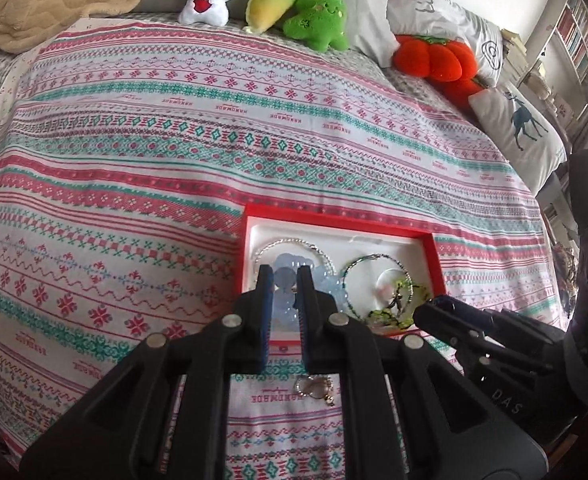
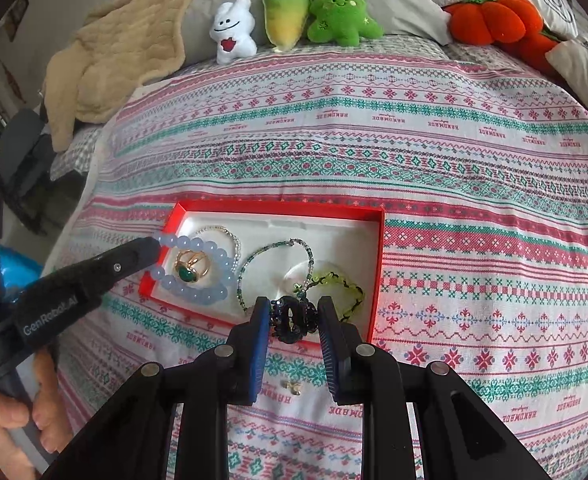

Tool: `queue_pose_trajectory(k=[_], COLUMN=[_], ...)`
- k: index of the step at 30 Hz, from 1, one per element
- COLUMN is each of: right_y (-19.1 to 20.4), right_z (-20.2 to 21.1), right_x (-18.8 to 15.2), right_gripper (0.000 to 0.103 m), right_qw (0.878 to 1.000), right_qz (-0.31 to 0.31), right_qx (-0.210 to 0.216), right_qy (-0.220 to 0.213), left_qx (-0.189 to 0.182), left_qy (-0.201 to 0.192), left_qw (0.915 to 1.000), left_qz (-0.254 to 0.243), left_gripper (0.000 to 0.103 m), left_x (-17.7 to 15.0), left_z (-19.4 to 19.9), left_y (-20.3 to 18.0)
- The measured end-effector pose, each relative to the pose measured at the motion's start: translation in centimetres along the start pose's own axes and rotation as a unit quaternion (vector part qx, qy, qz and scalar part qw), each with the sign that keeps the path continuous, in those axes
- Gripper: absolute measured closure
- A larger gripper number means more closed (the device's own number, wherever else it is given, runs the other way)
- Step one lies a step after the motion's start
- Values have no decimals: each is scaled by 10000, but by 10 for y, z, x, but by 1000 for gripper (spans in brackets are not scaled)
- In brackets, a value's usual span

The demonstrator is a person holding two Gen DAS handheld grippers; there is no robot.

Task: Organize jewelry
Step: 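Open both grippers to drop the bracelet and ornament into the box, then move both open grippers to the silver ring and gold earrings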

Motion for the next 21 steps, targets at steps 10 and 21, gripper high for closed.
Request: queue_pose_trajectory(k=[10, 21], right_y=[-7, -9], right_z=[0, 23], right_x=[9, -1], right_gripper=[74, 32], right_qw=[9997, 9994], right_qz=[-193, -52], right_qx=[149, 143], right_qy=[-62, -301], left_qx=[7, 426], left_qy=[-81, -87], left_qw=[9997, 9978], left_qz=[-211, -504], left_gripper=[75, 40], left_x=[0, -16], left_z=[11, 28], left_y=[-9, -5])
Point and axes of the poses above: each gripper's, at about its wrist camera, not at the fingertips, and z roughly against the way its jaws point, y to its left, x to its top, the point moved 1 cm from there along -z, roughly the way its jaws point, and after that the axes turned 3 degrees about y, right-handed, at the moved point
